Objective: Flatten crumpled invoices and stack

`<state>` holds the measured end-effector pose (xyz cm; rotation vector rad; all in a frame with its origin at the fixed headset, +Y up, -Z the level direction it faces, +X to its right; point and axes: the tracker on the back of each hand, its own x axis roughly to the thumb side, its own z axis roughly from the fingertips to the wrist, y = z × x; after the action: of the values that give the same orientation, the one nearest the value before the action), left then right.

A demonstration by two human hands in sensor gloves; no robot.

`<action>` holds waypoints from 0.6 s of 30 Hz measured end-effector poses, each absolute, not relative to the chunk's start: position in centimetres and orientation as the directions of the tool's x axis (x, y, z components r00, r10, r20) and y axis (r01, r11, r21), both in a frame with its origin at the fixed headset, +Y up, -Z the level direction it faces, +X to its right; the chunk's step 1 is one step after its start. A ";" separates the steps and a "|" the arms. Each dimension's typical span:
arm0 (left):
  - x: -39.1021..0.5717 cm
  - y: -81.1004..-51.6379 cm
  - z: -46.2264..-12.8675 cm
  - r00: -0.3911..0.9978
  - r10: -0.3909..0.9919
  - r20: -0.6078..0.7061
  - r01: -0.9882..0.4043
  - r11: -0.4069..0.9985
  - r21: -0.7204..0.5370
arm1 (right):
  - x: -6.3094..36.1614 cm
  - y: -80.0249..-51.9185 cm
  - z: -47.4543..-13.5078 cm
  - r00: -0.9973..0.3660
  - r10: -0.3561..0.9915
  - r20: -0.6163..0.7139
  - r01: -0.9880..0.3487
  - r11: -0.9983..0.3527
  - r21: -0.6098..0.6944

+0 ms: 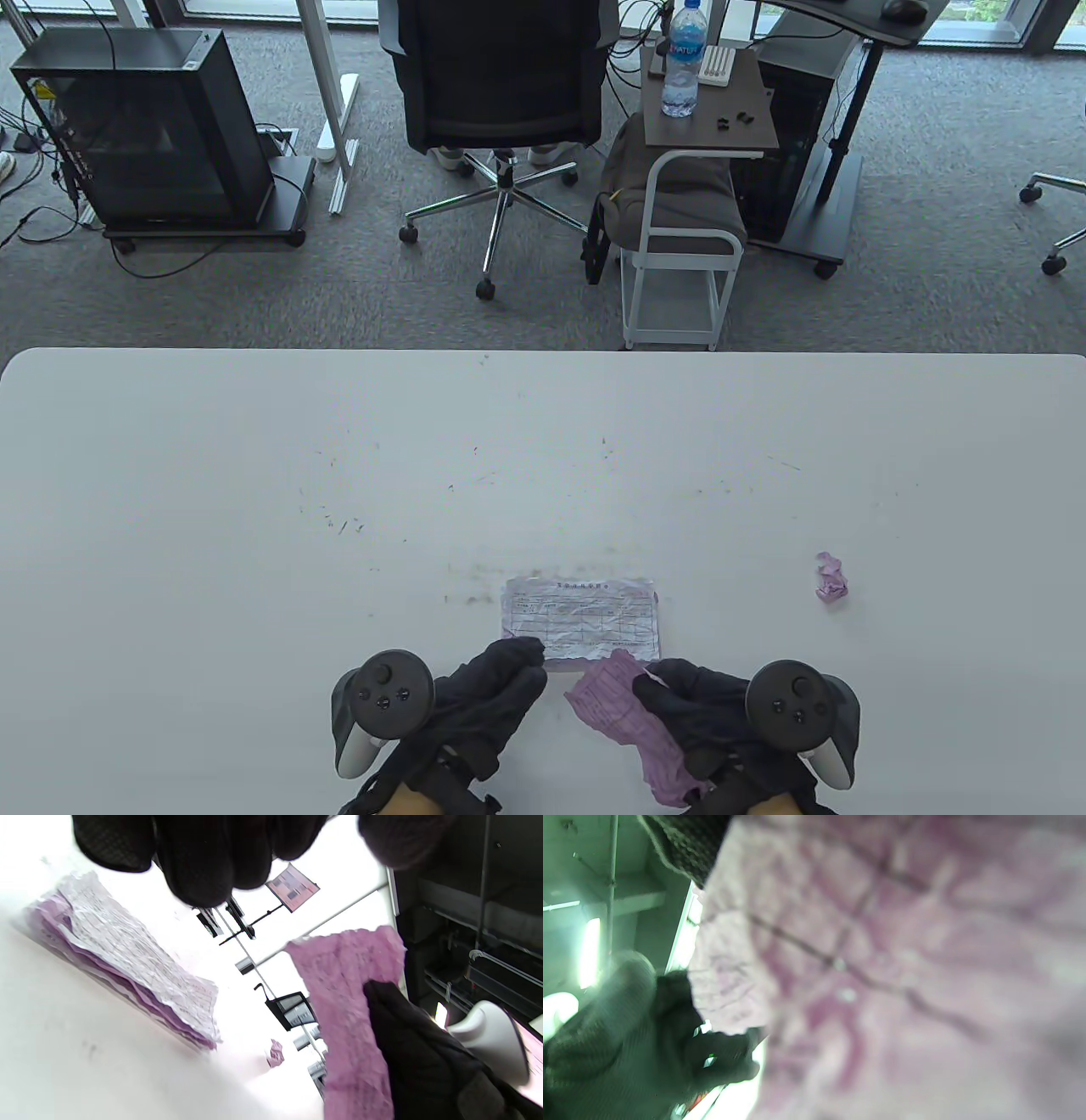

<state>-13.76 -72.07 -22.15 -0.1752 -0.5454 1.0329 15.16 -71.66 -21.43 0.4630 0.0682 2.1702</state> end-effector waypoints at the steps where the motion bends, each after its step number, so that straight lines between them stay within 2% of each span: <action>1: -13.4 -71.9 -22.0 0.379 0.851 0.364 -0.743 0.514 -0.428 | 14.7 -71.7 -21.4 -0.530 0.788 0.314 -0.757 -0.606 0.244; 3: -12.3 -71.3 -21.5 0.396 0.808 0.435 -0.693 0.574 -0.435 | 13.1 -71.7 -21.1 -0.526 0.769 0.364 -0.703 -0.634 0.322; 5: -11.3 -70.8 -21.1 0.462 0.738 0.493 -0.621 0.666 -0.415 | 12.0 -71.5 -20.8 -0.530 0.743 0.408 -0.668 -0.663 0.338; 8: -10.6 -70.5 -20.8 0.478 0.702 0.528 -0.613 0.697 -0.372 | 11.1 -71.5 -20.6 -0.523 0.759 0.388 -0.680 -0.646 0.347; 12: -10.8 -70.4 -20.6 0.498 0.688 0.527 -0.650 0.699 -0.299 | 11.5 -71.9 -20.9 -0.522 0.782 0.340 -0.660 -0.623 0.419; 15: -11.5 -70.7 -21.0 0.542 0.678 0.497 -0.669 0.706 -0.233 | 12.5 -72.0 -21.3 -0.595 0.731 0.335 -0.623 -0.682 0.383; 18: -12.6 -71.6 -21.6 0.555 0.718 0.420 -0.707 0.674 -0.216 | 13.8 -72.3 -21.6 -0.613 0.735 0.289 -0.634 -0.676 0.375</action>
<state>-12.60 -71.55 -21.60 -0.0233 -0.5073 0.8412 13.83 -72.34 -21.60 0.5433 0.3014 2.2685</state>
